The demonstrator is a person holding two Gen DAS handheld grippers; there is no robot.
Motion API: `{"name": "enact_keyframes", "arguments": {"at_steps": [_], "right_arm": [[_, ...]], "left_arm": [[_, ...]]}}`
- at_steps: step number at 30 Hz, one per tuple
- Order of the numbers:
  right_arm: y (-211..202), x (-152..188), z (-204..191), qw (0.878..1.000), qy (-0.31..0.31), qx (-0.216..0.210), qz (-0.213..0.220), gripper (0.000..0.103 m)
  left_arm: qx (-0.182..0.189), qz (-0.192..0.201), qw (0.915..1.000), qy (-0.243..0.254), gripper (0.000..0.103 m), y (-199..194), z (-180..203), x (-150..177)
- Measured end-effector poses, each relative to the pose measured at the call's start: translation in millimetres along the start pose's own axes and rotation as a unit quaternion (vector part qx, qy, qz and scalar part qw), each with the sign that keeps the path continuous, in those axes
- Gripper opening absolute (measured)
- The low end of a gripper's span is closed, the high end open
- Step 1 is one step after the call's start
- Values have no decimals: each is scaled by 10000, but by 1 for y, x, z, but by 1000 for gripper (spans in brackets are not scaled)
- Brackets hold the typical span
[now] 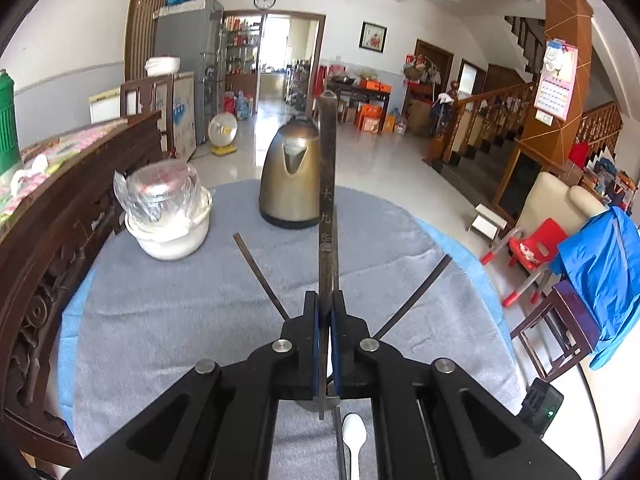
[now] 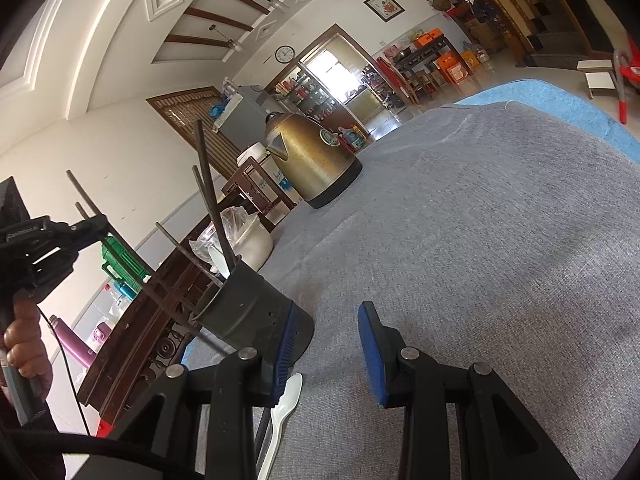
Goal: Organize utensils
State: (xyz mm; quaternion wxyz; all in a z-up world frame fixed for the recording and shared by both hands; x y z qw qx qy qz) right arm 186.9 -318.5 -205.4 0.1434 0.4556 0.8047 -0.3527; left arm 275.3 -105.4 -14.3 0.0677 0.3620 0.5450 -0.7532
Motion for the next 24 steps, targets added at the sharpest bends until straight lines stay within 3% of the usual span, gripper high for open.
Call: {"name": "enact_keyframes", "arguments": {"at_steps": [13, 24], "right_arm": [[2, -1, 0, 10000, -1, 8, -38, 35], [6, -1, 0, 10000, 14, 27, -93, 35]], "left_arm": [[149, -515, 9981, -313, 5, 46, -21, 20], [145, -368, 9987, -321, 5, 46, -24, 25]]}}
Point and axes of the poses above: each gripper's, at about its wrist camera, not at the fingertips, and y roughly the way its jaws point, z to its right, x to its underside, the point moved 3 cm from there along y, roughly the way its jaws point, and after that the axes turned 11 degrees about -z, right-handed, at the moved point
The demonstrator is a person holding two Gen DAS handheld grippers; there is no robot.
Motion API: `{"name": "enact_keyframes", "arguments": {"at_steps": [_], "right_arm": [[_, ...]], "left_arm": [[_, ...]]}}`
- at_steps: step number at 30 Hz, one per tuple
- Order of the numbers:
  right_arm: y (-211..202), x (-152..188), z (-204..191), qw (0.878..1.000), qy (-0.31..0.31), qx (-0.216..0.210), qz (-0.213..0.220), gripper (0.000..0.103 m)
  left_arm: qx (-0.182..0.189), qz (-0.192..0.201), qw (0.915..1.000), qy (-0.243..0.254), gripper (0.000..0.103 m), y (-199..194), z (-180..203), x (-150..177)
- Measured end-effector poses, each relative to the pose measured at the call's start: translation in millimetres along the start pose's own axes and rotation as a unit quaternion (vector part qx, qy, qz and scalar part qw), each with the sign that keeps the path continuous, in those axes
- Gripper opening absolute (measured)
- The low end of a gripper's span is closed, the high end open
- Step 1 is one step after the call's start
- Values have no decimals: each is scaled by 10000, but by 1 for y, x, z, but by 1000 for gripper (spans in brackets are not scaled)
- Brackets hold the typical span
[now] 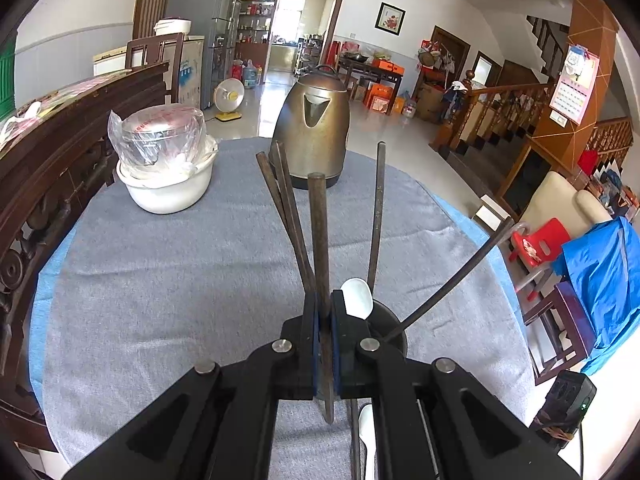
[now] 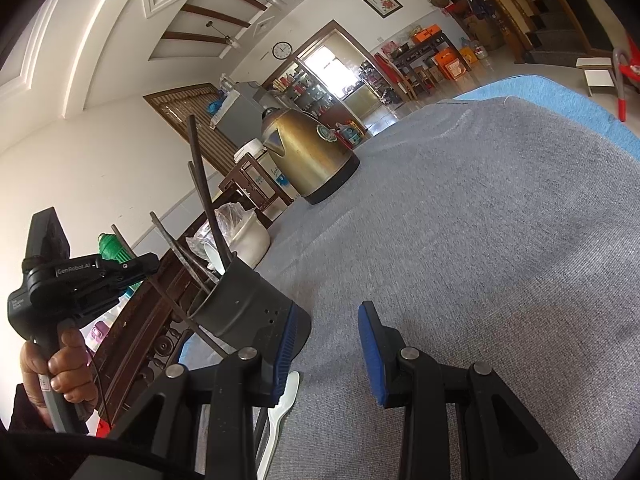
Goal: Organize utensils
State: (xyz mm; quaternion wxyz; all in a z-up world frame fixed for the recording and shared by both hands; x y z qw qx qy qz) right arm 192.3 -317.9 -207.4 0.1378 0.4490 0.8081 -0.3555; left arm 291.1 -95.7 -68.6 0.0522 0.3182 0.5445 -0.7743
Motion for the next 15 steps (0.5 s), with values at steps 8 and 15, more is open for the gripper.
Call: {"name": "enact_keyframes", "arguments": {"at_steps": [8, 15], "right_arm": [[1, -1, 0, 10000, 3, 2, -6, 35], [1, -1, 1, 10000, 14, 11, -4, 35]], "left_arm": [[117, 330, 9987, 375, 5, -56, 28, -21], [20, 928, 9936, 649, 5, -122, 50, -52]]}}
Point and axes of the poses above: each gripper's, at about its wrist camera, not at the fingertips, and y roughly the way its jaws point, z to its right, x to its underside, the point moved 3 cm from there along y, roughly the way its jaws point, and after that the axes turned 11 degrees about -z, right-handed, at the moved point
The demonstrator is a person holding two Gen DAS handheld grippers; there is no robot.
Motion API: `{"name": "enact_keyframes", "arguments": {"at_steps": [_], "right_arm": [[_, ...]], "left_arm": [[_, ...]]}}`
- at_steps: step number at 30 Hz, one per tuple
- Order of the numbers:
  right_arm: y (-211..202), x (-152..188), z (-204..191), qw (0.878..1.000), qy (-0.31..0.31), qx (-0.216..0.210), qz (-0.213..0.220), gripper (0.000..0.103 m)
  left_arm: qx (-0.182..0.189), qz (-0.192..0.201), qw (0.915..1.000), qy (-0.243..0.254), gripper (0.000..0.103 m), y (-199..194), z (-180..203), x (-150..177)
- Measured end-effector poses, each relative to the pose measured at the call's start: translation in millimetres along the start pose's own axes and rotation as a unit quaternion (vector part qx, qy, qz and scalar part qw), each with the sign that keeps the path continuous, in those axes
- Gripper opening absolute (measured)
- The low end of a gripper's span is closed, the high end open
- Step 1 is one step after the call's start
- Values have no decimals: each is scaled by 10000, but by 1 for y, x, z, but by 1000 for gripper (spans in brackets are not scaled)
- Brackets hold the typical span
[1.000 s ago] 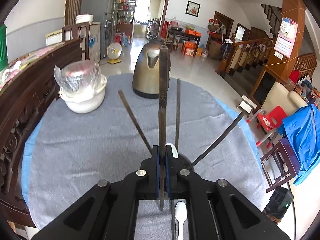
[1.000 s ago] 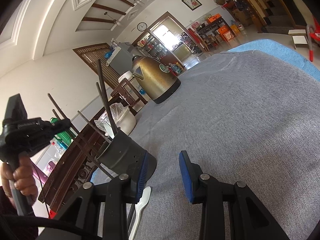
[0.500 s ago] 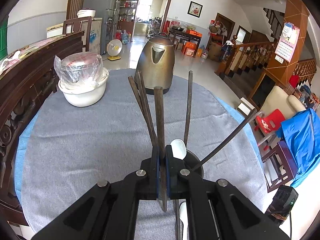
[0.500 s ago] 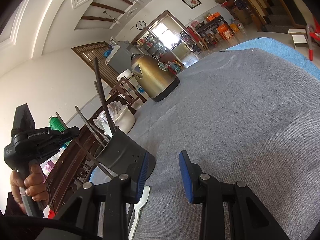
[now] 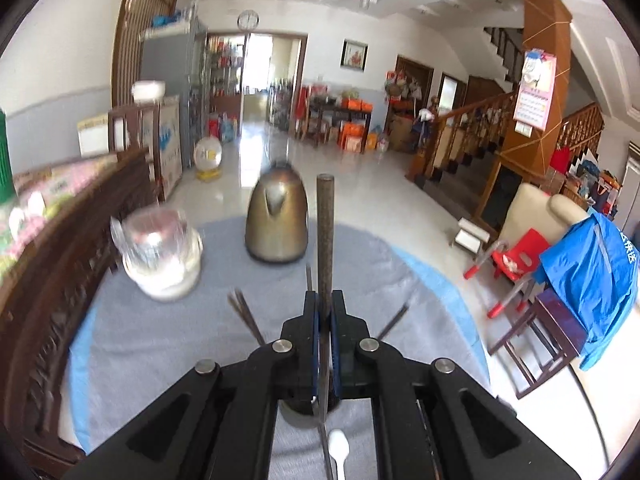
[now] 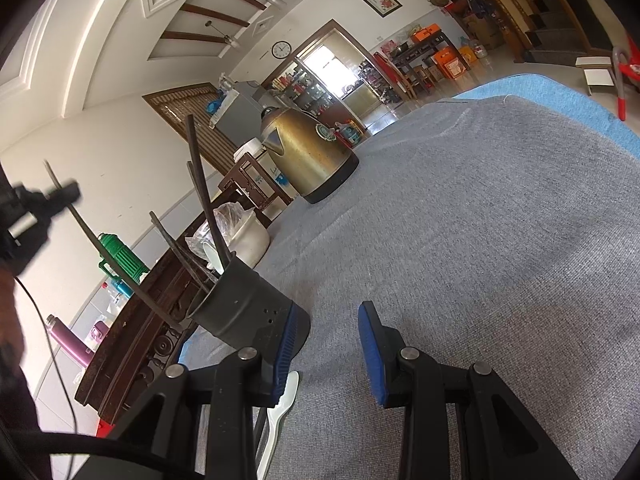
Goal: Organize utensils
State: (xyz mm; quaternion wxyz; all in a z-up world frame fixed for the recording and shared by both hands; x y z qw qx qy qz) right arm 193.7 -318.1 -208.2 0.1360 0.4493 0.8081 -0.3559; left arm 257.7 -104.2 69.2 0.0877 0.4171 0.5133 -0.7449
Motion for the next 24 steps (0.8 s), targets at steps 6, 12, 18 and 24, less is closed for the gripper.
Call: {"name": "enact_keyframes", "arguments": {"at_steps": [6, 12, 18, 24], "right_arm": [[0, 0, 0, 10000, 4, 5, -7, 35], [0, 0, 0, 10000, 8, 5, -14, 35], [1, 1, 0, 10000, 13, 8, -25, 35], [2, 0, -1, 10000, 12, 17, -38, 35]], "left_arm": [[-161, 277, 9994, -114, 5, 0, -5, -9], [-251, -140, 9993, -221, 5, 50, -11, 14], [-508, -528, 9973, -41, 6, 81, -5, 41], [-940, -502, 9938, 318, 48, 76, 13, 62]]}}
Point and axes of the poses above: each gripper's, at about its wrist camera, not at the fingertips, and y roughly the way its jaws point, z to its right, x to its underside, the point moved 3 cm from there along y, roughly the way its jaws point, and after that the axes turned 11 degrees about -z, right-handed, at the moved point
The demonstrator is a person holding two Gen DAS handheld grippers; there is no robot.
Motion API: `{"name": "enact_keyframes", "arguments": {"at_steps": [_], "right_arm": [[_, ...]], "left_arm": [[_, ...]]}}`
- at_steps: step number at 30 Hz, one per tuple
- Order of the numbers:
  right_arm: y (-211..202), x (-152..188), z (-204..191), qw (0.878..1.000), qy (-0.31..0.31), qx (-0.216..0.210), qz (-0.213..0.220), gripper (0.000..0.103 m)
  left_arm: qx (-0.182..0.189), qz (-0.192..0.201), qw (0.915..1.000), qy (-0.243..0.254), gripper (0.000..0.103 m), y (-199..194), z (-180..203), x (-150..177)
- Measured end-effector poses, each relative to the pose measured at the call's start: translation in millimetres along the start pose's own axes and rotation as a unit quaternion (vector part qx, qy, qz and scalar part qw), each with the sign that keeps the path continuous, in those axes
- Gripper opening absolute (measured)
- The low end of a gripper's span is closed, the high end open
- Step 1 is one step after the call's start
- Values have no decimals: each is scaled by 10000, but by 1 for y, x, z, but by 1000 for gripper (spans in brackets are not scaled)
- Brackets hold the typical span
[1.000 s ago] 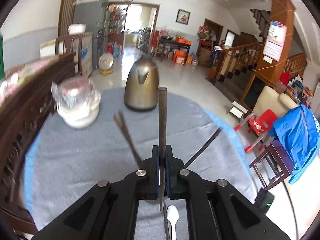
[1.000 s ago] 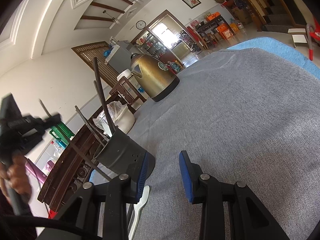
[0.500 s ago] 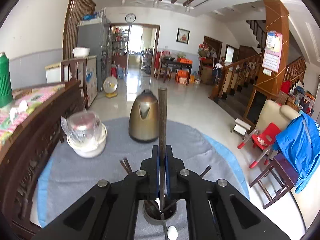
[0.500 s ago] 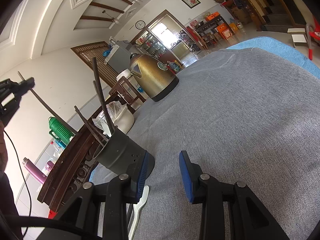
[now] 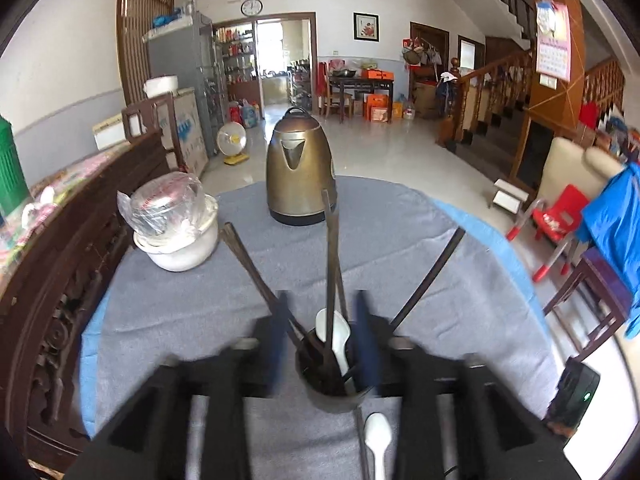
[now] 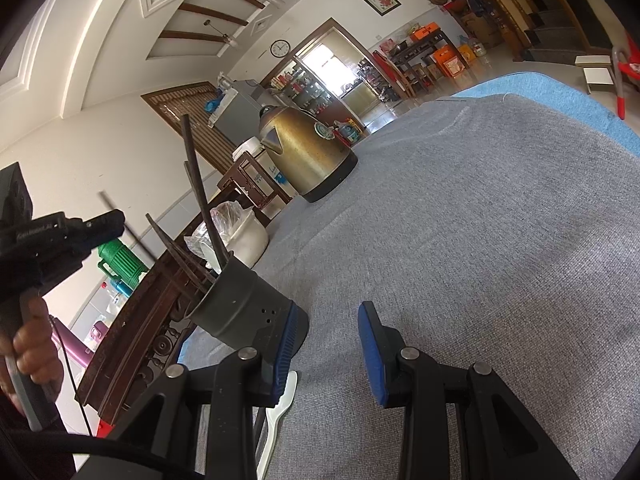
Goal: Organize utensils
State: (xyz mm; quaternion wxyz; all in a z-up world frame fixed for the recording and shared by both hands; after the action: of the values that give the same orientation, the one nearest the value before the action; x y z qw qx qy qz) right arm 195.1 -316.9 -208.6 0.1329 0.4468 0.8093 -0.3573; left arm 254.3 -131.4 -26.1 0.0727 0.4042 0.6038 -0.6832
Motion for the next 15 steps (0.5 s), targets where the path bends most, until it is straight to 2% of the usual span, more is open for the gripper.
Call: {"name": "enact_keyframes", "arguments": {"at_steps": [2, 7, 15], "right_arm": [[1, -1, 0, 10000, 5, 9, -8, 35], [3, -1, -1, 10000, 2, 27, -41, 35], [4, -2, 0, 9999, 10, 64, -85, 35]], "left_arm": [[-293, 39, 9995, 103, 51, -2, 4, 7], [-729, -79, 9967, 337, 55, -1, 12, 30], [-773, -291, 9962, 267, 56, 6, 6, 60]]}}
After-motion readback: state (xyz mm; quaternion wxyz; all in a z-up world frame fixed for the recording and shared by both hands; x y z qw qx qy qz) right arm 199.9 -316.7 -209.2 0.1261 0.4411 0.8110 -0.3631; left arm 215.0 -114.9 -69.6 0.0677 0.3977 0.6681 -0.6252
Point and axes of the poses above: each gripper's, at about its wrist camera, not at the fingertips, and y roughly the way its jaws point, z to its right, x to its underside, the point moved 3 cm from there along y, roughly the way its jaws point, and after that the axes turned 11 degrees about -z, right-handed, at the moved point
